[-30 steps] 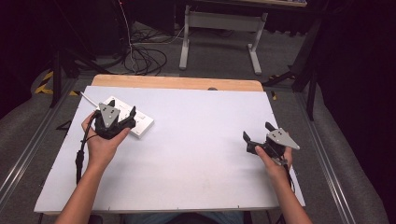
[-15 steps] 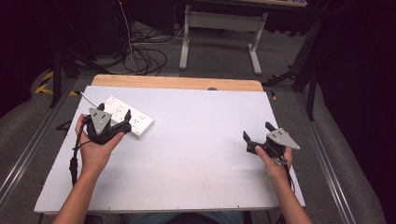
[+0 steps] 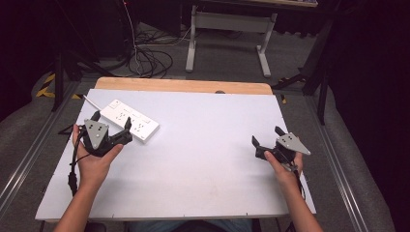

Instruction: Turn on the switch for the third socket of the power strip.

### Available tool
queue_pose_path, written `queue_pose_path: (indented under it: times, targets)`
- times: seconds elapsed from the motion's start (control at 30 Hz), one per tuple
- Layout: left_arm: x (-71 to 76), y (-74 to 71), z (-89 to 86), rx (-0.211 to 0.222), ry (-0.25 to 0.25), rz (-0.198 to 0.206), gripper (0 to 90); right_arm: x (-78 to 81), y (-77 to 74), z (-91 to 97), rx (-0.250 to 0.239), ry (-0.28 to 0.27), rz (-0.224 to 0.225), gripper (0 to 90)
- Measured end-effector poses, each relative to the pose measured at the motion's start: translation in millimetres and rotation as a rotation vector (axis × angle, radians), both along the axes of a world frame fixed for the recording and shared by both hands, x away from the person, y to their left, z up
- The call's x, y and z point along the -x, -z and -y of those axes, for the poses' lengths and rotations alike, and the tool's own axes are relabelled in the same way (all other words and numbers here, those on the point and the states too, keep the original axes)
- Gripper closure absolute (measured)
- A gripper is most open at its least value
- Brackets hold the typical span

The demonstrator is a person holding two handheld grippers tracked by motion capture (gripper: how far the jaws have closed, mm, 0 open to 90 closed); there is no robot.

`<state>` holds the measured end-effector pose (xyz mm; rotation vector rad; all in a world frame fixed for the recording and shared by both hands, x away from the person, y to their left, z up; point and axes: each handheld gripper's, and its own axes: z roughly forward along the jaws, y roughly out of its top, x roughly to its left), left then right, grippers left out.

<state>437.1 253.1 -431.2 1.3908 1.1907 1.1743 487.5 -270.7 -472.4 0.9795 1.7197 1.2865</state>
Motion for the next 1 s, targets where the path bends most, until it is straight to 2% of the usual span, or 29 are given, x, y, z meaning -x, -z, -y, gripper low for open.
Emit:
queue_pose_path:
  times: [0.1,0.37,0.47,0.57,0.63,0.73,0.83,1.0]
  targets:
    - [-0.3,2.6,-2.0,0.006,-0.007,-0.005,6.7,0.2,-0.2,-0.6,-0.001,-0.003,0.001,4.8]
    - [1.8,6.9,6.3,0.003,-0.009,0.008,6.1,1.0,-1.2,2.2,-0.006,0.005,0.002,3.1]
    - [8.3,11.2,5.7,-0.004,-0.006,0.006,5.9,1.1,-1.3,2.2,-0.008,0.001,0.008,1.8]
    - [16.1,14.2,0.0,0.006,-0.007,0.008,5.4,1.0,-1.3,1.5,-0.011,-0.005,0.007,1.8]
    - [18.9,16.1,-3.6,0.002,-0.012,0.023,5.4,1.0,-1.4,1.2,-0.013,-0.010,0.011,1.8]
    - [17.5,16.0,-4.8,0.015,-0.025,0.023,5.8,1.2,-1.6,0.3,-0.014,-0.009,0.015,1.8]
    - [16.6,18.7,-2.6,-0.004,-0.016,0.013,6.2,0.8,-1.3,0.4,-0.009,-0.010,0.014,1.8]
    - [15.7,19.9,-0.4,-0.005,-0.013,0.007,6.6,0.5,-1.6,1.9,-0.014,-0.005,0.014,1.8]
